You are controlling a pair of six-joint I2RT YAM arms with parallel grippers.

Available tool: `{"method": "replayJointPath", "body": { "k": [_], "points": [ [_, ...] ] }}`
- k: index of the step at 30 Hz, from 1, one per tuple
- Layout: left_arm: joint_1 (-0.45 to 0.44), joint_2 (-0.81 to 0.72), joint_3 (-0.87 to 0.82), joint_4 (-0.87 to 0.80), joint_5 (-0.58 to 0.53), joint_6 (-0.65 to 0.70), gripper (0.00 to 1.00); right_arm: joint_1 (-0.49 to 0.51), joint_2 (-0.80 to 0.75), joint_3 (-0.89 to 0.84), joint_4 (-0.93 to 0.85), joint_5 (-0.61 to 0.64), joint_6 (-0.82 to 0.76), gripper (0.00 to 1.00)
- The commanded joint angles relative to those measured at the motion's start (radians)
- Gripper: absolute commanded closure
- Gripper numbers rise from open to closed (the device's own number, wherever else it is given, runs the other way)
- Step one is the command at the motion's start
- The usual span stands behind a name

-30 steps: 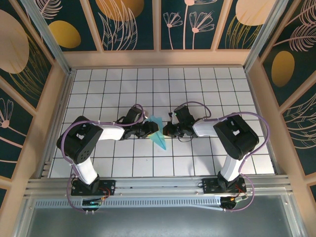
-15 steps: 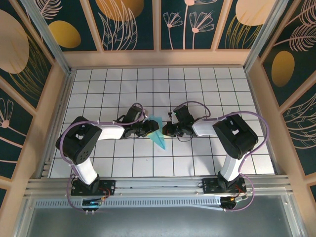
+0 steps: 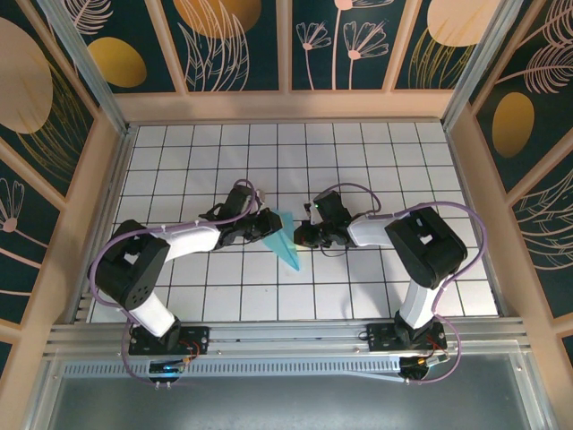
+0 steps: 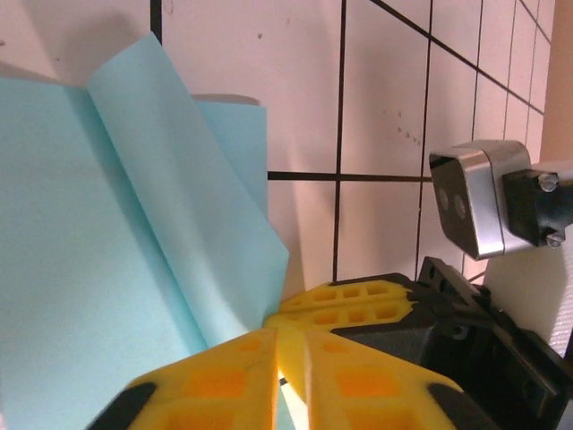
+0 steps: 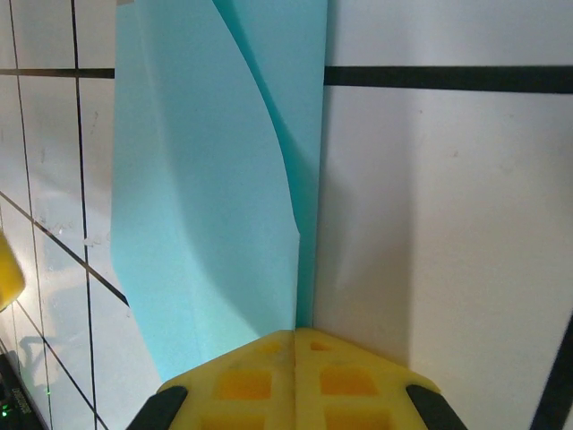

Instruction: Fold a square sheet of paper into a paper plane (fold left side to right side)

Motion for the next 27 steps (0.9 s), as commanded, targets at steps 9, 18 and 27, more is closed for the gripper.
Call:
{"method": "replayJointPath", "body": {
  "k": [9, 18, 27],
  "points": [
    [-0.002, 0.136, 0.063, 0.065, 0.091, 0.005, 0.99, 0.025, 0.042, 0.006, -0.097, 0.073, -0.007, 1.0],
    [-0.003, 0.163, 0.053, 0.035, 0.066, 0.031, 0.99, 0.03, 0.045, 0.023, -0.127, 0.089, -0.021, 1.0],
    [-0.004, 0.169, 0.043, -0.015, 0.028, 0.065, 0.99, 0.035, 0.052, 0.034, -0.137, 0.094, -0.025, 1.0]
  ]
}}
